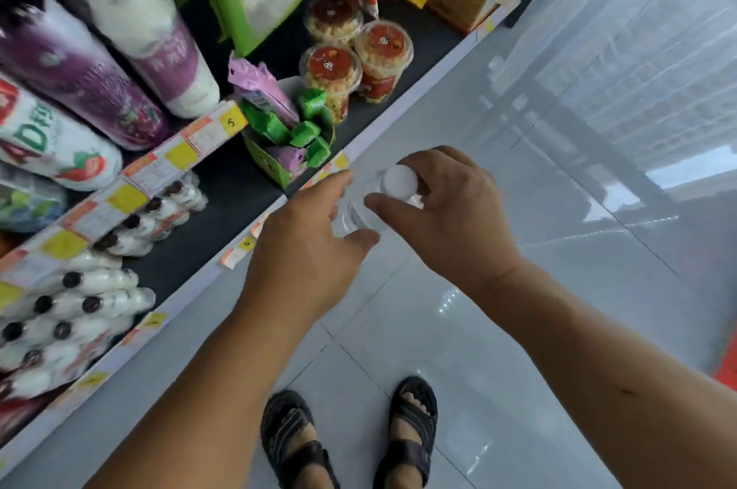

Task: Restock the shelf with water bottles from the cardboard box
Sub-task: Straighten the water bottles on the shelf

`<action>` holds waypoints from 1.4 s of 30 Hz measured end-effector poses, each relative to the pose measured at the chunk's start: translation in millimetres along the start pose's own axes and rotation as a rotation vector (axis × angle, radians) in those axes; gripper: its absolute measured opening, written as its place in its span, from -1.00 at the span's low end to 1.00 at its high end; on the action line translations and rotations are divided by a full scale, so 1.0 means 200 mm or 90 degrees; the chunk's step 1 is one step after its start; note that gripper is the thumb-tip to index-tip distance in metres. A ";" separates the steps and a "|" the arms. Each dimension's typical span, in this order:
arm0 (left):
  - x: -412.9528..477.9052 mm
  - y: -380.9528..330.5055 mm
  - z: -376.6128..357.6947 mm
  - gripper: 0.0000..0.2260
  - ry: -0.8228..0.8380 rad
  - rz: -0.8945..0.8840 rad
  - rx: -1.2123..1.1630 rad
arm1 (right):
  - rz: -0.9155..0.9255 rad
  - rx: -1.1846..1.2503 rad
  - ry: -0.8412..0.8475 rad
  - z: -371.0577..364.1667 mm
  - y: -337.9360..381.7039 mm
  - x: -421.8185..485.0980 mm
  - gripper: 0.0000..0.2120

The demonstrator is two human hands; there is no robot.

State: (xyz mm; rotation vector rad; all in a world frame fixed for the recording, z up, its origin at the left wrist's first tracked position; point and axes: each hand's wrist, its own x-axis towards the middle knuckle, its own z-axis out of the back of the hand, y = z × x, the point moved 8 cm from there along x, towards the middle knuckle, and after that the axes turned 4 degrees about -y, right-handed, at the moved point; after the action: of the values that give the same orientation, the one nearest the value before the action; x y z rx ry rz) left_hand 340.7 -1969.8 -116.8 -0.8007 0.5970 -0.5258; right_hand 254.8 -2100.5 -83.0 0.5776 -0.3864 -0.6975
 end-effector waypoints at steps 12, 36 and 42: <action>-1.06 -1.41 1.28 -0.42 -0.037 -0.158 -0.091 | 0.175 0.076 -0.118 1.64 1.66 -0.15 -0.57; -2.88 -1.71 3.36 -0.40 -0.373 -0.293 -0.104 | 0.449 0.436 -0.043 2.32 4.08 -1.03 -0.53; -3.02 -1.49 3.73 -0.47 -0.376 -0.280 -0.107 | 0.446 0.513 0.126 1.86 4.22 -1.30 -0.59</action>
State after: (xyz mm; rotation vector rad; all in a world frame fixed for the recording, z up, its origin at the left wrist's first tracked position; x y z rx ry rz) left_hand 344.6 -1387.9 701.6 -1.1977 -0.0895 -0.6059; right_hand 291.4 -1532.1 687.3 1.1787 -0.6411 0.2257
